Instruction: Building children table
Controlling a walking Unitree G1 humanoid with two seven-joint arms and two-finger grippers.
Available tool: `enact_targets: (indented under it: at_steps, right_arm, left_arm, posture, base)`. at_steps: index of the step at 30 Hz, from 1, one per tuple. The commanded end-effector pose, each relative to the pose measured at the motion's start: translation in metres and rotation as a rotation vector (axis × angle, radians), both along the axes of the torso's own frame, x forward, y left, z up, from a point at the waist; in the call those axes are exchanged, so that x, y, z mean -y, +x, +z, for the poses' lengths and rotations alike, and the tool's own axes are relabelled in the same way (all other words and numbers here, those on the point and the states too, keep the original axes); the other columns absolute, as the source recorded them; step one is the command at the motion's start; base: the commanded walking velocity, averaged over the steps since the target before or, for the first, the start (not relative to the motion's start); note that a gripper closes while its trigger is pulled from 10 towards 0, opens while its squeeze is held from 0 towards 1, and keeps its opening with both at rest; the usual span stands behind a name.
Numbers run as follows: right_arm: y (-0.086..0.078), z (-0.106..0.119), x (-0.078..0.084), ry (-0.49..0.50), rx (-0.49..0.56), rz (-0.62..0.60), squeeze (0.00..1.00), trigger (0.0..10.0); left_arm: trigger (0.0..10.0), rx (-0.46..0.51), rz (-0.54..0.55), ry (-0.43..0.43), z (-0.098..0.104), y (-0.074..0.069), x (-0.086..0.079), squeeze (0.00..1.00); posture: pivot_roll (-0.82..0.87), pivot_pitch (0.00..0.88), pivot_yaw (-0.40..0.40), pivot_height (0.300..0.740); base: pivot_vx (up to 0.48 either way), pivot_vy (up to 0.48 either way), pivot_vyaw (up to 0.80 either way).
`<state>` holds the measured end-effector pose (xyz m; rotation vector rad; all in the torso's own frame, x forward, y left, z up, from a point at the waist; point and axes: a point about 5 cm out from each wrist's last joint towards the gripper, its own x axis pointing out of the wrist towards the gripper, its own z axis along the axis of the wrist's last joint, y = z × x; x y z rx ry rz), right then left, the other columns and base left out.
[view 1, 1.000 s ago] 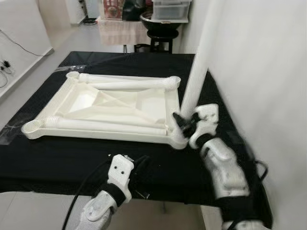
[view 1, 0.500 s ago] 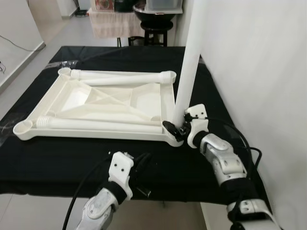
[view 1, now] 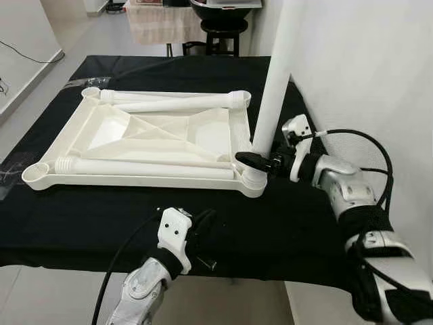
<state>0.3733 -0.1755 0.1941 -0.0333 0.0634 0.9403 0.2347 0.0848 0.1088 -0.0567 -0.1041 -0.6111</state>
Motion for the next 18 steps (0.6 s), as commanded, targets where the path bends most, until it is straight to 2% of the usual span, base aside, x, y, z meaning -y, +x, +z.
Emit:
enact_targets:
  at_steps: [1, 7, 9, 11, 12, 13, 14, 15, 16, 17, 18]
  right_arm:
    - [0.0, 0.001, -0.002, 0.018, -0.001, 0.036, 0.0, 0.0]
    - [0.001, -0.001, 0.0, 0.028, -0.006, 0.036, 0.0, 0.0]
    - [-0.001, -0.006, 0.003, 0.027, -0.003, 0.018, 0.0, 0.0]
    - [-0.004, -0.017, 0.008, 0.011, 0.004, -0.05, 0.0, 0.0]
    - [-0.004, -0.024, 0.01, -0.014, -0.004, -0.126, 0.0, 0.0]
    - [-0.004, -0.035, 0.011, -0.054, -0.019, -0.241, 0.0, 0.0]
    - [-0.004, -0.043, 0.012, -0.12, 0.01, -0.394, 0.0, 0.0]
    - [-0.004, -0.043, 0.012, -0.12, 0.01, -0.394, 0.0, 0.0]
    - [-0.006, -0.051, 0.014, -0.178, 0.031, -0.625, 0.0, 0.0]
    - [-0.012, -0.058, 0.015, -0.193, 0.02, -0.798, 0.0, 0.0]
    - [-0.012, -0.058, 0.015, -0.193, 0.02, -0.798, 0.0, 0.0]
  left_arm:
    - [10.0, -0.003, 0.008, -0.002, -0.002, 0.0, -0.001, 0.0]
    - [10.0, -0.005, 0.007, -0.002, -0.002, 0.0, -0.001, 0.0]
    - [10.0, -0.005, 0.007, -0.003, -0.002, 0.0, -0.001, 0.0]
    - [10.0, -0.005, 0.006, -0.005, -0.002, 0.0, -0.001, 0.0]
    - [10.0, -0.004, 0.006, -0.006, -0.001, 0.0, -0.002, 0.0]
    - [10.0, -0.004, 0.007, -0.007, -0.001, -0.001, -0.002, 0.0]
    - [10.0, -0.003, 0.007, -0.007, 0.0, -0.002, -0.003, 0.0]
    - [10.0, -0.003, 0.007, -0.007, 0.0, -0.002, -0.003, 0.0]
    - [10.0, -0.003, 0.008, -0.007, 0.0, -0.002, -0.004, 0.0]
    - [10.0, -0.003, 0.009, -0.007, 0.0, -0.002, -0.005, 0.0]
    - [10.0, -0.003, 0.009, -0.007, 0.0, -0.002, -0.005, 0.0]
  posture:
    - [0.06, 0.058, -0.051, 0.74]
    - [0.06, 0.062, -0.048, 0.74]
    - [0.06, 0.069, -0.041, 0.74]
    - [0.05, 0.08, -0.04, 0.74]
    - [0.05, 0.088, -0.042, 0.74]
    - [0.05, 0.093, -0.043, 0.74]
    - [0.04, 0.098, -0.037, 0.74]
    - [0.04, 0.098, -0.037, 0.74]
    - [0.04, 0.101, -0.032, 0.74]
    - [0.03, 0.109, -0.021, 0.74]
    - [0.03, 0.109, -0.021, 0.74]
  base:
    - [0.0, 0.0, 0.0]
    - [0.0, 0.0, 0.0]
    - [0.0, 0.0, 0.0]
    - [0.0, 0.0, 0.0]
    - [0.0, 0.0, 0.0]
    - [0.0, 0.0, 0.0]
    - [0.0, 0.0, 0.0]
    - [0.0, 0.0, 0.0]
    - [0.0, 0.0, 0.0]
    - [0.0, 0.0, 0.0]
    - [0.0, 0.0, 0.0]
